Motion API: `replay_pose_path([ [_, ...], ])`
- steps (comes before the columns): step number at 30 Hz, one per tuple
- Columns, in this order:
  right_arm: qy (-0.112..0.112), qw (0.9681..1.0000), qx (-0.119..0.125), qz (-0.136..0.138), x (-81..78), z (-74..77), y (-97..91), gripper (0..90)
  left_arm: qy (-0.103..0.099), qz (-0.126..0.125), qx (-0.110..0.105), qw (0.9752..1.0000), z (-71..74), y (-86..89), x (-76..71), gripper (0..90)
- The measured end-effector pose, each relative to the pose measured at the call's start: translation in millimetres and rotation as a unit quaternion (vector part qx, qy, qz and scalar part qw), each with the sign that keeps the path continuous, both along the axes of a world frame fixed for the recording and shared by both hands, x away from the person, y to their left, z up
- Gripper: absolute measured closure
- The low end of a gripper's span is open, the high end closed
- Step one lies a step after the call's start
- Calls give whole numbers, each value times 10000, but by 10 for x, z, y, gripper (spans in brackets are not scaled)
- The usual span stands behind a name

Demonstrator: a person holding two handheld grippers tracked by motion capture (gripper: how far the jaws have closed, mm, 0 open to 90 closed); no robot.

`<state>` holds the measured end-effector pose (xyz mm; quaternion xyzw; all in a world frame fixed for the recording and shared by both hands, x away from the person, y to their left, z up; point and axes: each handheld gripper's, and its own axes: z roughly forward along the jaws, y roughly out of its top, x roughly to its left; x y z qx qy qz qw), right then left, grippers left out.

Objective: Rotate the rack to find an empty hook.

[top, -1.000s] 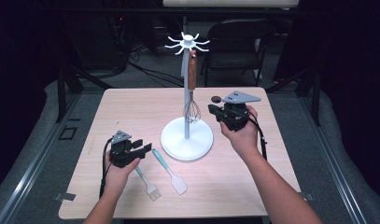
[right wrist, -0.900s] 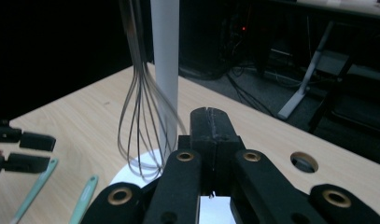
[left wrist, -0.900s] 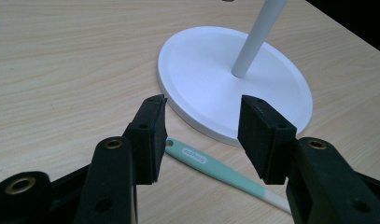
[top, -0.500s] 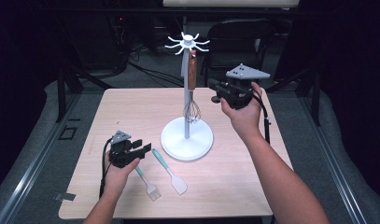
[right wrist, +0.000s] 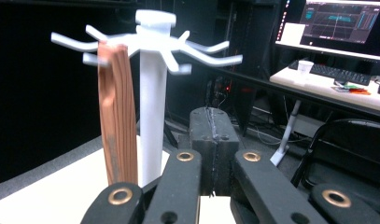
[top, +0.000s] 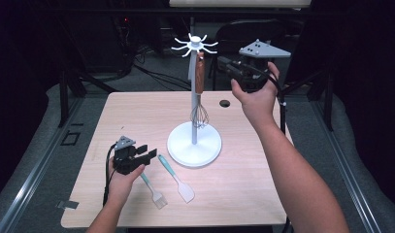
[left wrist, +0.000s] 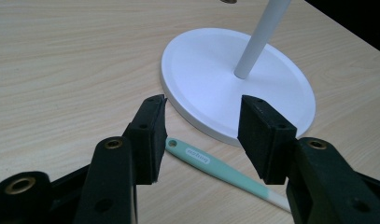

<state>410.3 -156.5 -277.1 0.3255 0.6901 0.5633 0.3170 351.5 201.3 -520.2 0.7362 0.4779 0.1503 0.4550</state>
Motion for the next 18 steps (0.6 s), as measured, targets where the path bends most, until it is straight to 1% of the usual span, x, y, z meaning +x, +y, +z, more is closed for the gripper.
replay_pose_path([
  [4,-46,10000,58,-21,16,91,23,900,-6,0,-13,10000,1,8,1,513],
  [9,-95,9999,104,-7,15,160,56,900,-11,4,-26,10000,-4,11,1,513],
  [14,-122,9999,79,61,-23,177,99,900,16,17,-22,10000,5,24,2,513],
  [18,-128,9998,41,120,-56,176,139,900,-12,72,-46,10000,3,25,4,513],
])
